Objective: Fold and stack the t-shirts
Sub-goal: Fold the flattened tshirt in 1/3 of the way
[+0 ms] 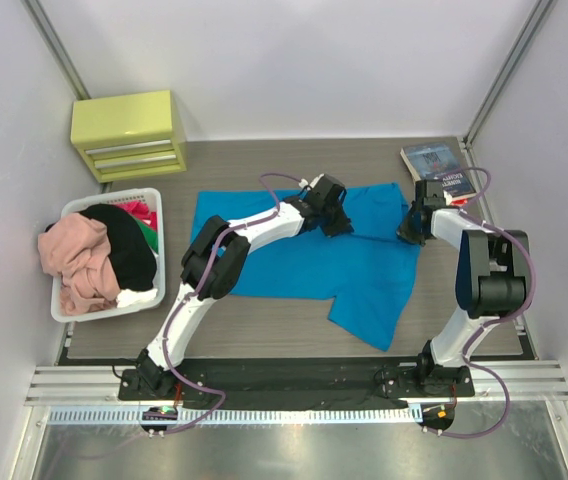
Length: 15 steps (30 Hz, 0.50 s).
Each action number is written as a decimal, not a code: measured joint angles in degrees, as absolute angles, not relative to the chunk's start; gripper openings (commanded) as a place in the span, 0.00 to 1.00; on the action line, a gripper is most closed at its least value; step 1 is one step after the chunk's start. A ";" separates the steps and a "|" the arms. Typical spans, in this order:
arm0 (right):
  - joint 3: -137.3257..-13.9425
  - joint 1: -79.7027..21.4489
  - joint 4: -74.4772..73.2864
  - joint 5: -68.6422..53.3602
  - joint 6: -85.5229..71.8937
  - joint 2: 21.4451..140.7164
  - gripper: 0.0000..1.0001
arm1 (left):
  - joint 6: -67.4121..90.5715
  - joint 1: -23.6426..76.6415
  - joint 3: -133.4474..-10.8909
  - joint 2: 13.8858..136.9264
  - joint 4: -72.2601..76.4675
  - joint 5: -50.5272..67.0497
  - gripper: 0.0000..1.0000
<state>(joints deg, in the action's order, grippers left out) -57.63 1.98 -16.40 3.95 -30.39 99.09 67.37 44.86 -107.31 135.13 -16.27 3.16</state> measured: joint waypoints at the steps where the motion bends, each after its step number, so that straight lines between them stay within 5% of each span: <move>1: -57.41 1.98 -16.53 3.95 -30.37 99.44 0.01 | 67.22 44.86 -107.31 135.13 -16.40 3.18 0.00; 11: -57.32 1.80 -16.80 4.60 -30.33 99.57 0.06 | 66.48 44.86 -107.46 135.13 -17.82 4.86 0.00; 13: -57.39 1.80 -17.02 4.56 -30.30 99.57 0.13 | 65.89 44.86 -107.46 135.13 -18.31 5.10 0.20; 15: -57.82 1.80 -18.09 4.34 -30.15 99.57 0.32 | 64.95 44.86 -107.46 135.13 -18.85 5.32 0.45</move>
<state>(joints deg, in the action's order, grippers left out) -57.82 1.80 -18.09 4.34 -30.15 99.57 64.95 44.86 -107.46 135.13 -18.85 5.32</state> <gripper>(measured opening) 0.114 0.157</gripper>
